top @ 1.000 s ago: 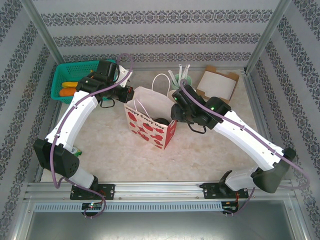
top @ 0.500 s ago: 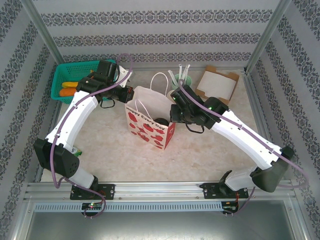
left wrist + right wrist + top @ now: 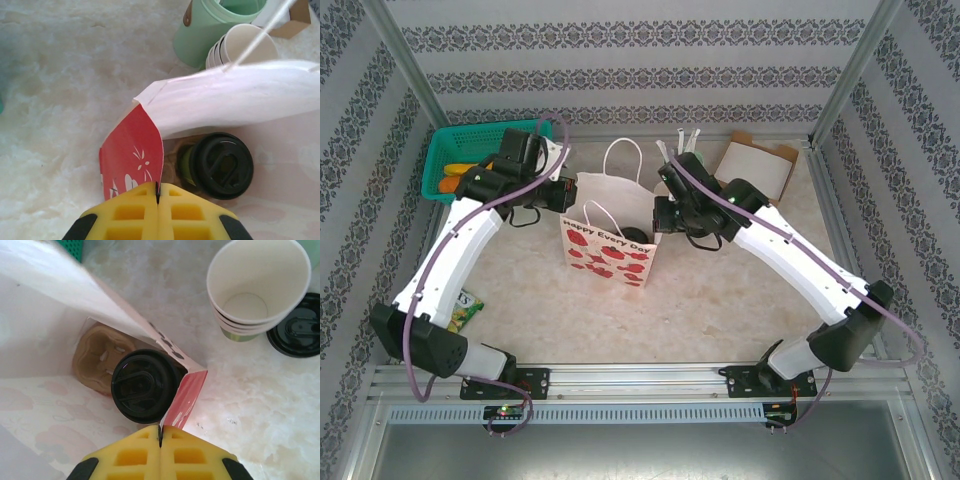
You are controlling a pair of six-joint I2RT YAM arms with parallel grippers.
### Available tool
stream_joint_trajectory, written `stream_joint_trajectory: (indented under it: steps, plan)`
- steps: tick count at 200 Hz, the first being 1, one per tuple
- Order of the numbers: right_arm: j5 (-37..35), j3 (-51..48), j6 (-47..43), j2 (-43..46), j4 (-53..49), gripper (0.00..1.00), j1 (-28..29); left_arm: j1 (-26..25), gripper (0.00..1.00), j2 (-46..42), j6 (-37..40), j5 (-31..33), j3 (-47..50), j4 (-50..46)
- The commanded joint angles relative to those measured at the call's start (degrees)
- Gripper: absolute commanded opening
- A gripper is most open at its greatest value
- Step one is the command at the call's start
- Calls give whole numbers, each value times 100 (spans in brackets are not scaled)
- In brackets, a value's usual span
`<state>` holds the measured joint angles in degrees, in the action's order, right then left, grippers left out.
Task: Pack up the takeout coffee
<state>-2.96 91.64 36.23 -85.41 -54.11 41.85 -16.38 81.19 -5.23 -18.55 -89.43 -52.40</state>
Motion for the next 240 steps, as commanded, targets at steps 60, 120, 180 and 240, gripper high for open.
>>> stream_joint_trajectory:
  steps: [60,120,180,240]
  plan:
    - [918,1255,-895,-958,-228,0,-540,40,0,-429,-1951,-393,371,-229]
    - [1008,1697,-1194,-1331,-484,0,-784,41,2,-315,-2171,-101,484,-56]
    - [770,1683,-1168,-1404,-356,0,-847,45,0,-51,-2203,-52,443,195]
    - [507,1577,-1108,-1461,-49,0,-897,55,0,-8,-2161,185,541,567]
